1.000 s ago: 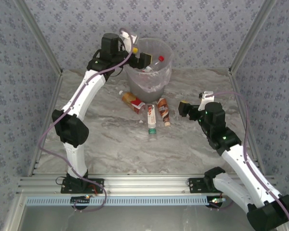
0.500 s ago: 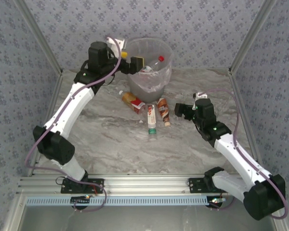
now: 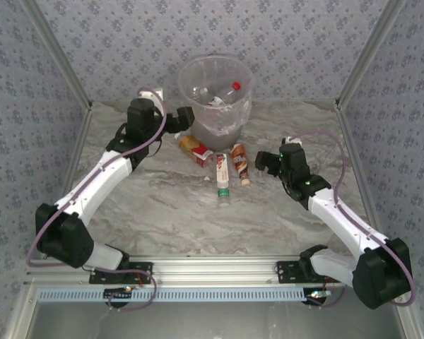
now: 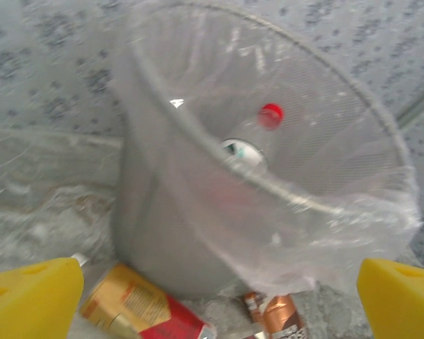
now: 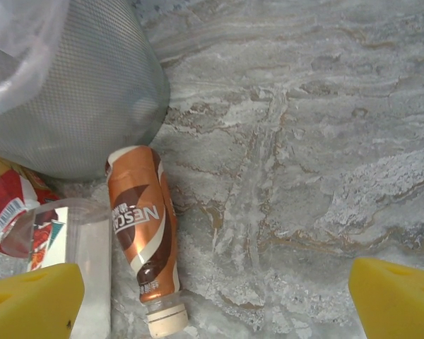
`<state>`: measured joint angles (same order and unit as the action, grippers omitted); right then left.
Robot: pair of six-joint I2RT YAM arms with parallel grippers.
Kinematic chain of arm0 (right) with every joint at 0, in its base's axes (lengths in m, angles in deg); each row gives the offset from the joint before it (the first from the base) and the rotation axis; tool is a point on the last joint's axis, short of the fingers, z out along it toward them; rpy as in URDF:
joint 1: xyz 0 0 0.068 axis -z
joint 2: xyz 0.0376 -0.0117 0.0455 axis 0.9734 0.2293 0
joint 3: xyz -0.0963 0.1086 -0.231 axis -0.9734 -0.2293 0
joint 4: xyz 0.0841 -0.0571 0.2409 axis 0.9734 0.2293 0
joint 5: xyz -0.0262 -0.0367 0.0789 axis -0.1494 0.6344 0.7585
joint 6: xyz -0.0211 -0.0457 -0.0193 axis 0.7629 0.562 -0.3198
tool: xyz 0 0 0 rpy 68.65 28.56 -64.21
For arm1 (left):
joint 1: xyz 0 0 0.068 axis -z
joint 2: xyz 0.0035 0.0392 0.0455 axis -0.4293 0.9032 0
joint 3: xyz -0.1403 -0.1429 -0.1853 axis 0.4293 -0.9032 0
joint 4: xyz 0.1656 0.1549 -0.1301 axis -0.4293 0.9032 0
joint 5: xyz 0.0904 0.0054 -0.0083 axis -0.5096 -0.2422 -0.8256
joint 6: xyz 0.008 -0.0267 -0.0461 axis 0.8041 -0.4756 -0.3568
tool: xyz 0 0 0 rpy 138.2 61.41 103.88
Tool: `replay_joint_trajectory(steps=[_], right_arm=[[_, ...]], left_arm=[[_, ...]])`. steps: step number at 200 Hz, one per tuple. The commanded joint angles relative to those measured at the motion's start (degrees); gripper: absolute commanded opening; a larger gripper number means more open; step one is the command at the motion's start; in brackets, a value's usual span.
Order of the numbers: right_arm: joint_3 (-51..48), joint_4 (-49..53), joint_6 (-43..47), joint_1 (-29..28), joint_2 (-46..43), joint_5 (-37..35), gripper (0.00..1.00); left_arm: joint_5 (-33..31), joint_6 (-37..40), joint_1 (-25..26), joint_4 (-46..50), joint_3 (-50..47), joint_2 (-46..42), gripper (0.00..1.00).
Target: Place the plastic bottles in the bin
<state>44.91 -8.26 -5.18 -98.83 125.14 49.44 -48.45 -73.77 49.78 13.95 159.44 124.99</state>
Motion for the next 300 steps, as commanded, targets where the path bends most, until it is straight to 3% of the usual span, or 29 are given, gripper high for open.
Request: replay_joint_trajectory(steps=[1, 33, 89, 136, 198, 230, 274, 300], right_arm=[[-0.83, -0.92, -2.26, 0.12, 1.39, -0.17, 0.98], [-0.81, -0.43, -3.01, -0.08, 3.96, 0.96, 0.98], [1.27, -3.24, -3.7, -1.25, 11.15, 2.79, 0.98], [9.13, -0.15, -1.95, -3.21, 21.92, 3.88, 0.97], [17.36, -4.79, 5.07, -4.21, 34.91, 7.9, 0.93], [20.47, -6.61, 10.56, -4.08, 39.18, 10.51, 0.9], [23.47, -6.42, 10.9, -3.53, 43.47, 8.76, 0.87], [23.99, -6.94, 10.38, -3.42, 44.62, 7.45, 0.75]], left_arm=[[-7.24, -3.55, -0.56, -1.52, -4.25, -4.99, 0.99], [-17.1, -2.48, -0.78, 3.1, -9.39, -8.74, 0.99], [-19.58, -3.72, -3.17, 3.3, -16.27, -13.04, 0.99], [-17.98, -7.52, -5.49, 2.27, -18.66, -13.94, 0.99], [-17.45, -8.52, -6.51, 3.02, -19.25, -14.76, 0.99], [-17.88, -8.46, -6.78, 3.8, -20.15, -16.34, 0.99], [-17.89, -9.15, -7.55, 3.87, -21.95, -18.13, 0.99], [-17.12, -9.6, -7.57, 3.79, -22.38, -18.39, 0.99]])
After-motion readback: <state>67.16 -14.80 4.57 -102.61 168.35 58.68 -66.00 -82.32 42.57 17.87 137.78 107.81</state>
